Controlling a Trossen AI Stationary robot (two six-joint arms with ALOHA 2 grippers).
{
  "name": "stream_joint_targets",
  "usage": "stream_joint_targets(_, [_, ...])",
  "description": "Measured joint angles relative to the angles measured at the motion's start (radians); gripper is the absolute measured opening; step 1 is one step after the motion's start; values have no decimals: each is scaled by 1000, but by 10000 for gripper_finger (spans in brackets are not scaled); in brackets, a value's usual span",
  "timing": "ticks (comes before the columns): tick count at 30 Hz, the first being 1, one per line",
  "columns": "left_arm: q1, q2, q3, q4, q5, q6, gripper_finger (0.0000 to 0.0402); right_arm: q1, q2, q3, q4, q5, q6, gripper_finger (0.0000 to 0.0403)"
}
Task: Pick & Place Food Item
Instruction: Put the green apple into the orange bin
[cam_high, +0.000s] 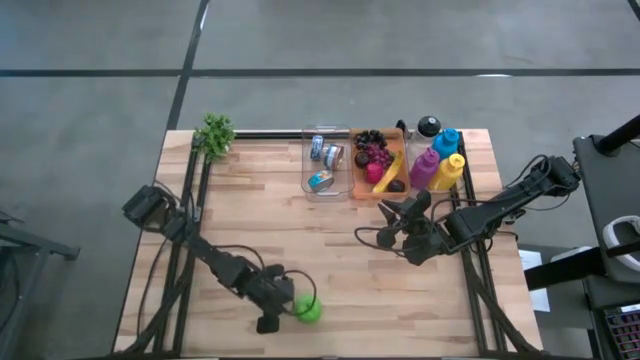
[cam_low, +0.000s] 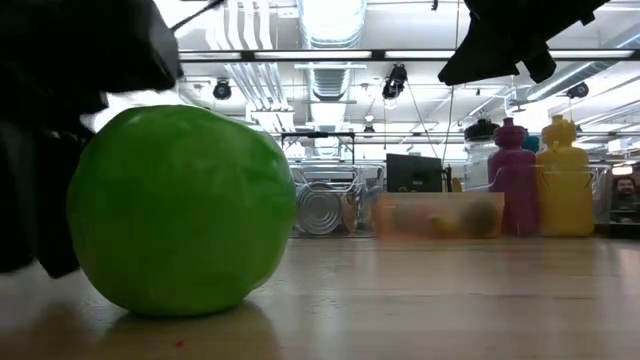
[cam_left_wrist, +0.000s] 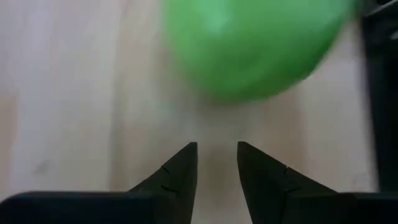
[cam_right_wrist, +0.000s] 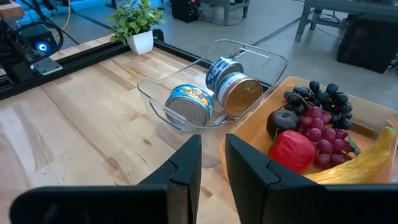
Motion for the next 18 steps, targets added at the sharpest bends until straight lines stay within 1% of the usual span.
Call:
stream_joint_targets(6, [-11,40,0,162,-8,24,118,0,0,0,1,0,0,59])
stream_joint_targets(10, [-3,89,12,207,-9,68,118,0,0,0,3,0,0,54])
stream_joint_targets(18, [47,170,96,243,-16,201,118,0,0,0,21,-9,-18,53])
